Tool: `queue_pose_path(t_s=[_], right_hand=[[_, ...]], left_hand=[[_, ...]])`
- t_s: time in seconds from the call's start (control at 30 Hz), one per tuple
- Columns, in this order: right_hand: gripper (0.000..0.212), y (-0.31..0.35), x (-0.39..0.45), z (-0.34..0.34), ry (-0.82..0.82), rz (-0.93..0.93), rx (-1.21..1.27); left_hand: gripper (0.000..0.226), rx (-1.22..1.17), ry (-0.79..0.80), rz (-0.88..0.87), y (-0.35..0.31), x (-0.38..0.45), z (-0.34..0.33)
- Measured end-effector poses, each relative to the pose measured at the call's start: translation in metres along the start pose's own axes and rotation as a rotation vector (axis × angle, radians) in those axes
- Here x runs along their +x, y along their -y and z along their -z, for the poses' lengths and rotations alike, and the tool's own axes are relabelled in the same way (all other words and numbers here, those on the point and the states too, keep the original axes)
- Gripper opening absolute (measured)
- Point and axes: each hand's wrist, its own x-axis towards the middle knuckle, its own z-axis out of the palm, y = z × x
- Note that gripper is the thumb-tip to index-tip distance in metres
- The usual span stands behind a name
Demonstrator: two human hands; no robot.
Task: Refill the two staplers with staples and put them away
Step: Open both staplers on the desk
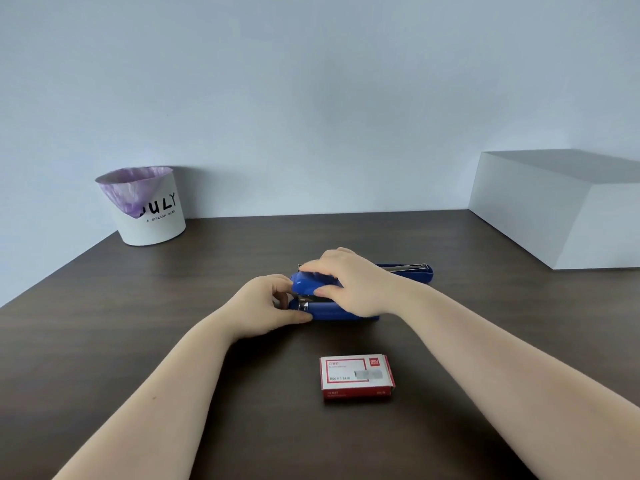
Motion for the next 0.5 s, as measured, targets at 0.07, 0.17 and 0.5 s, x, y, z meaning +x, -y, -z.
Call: queue_pose_path(t_s=[0.07, 0.17, 0.5], right_hand=[[0.038, 0.001, -0.002, 0.009, -0.075, -0.025, 0.095], [0.036, -0.008, -0.013, 0.024, -0.233, -0.12, 0.345], [0.035, -0.055, -0.054, 0.061, -0.165, -0.202, 0.68]], left_hand=[[0.018, 0.006, -0.015, 0.016, 0.004, 0.002, -0.001], [0.016, 0.024, -0.028, 0.011, 0.007, 0.004, -0.001], [0.022, 0.018, -0.023, -0.009, 0.006, 0.005, 0.0]])
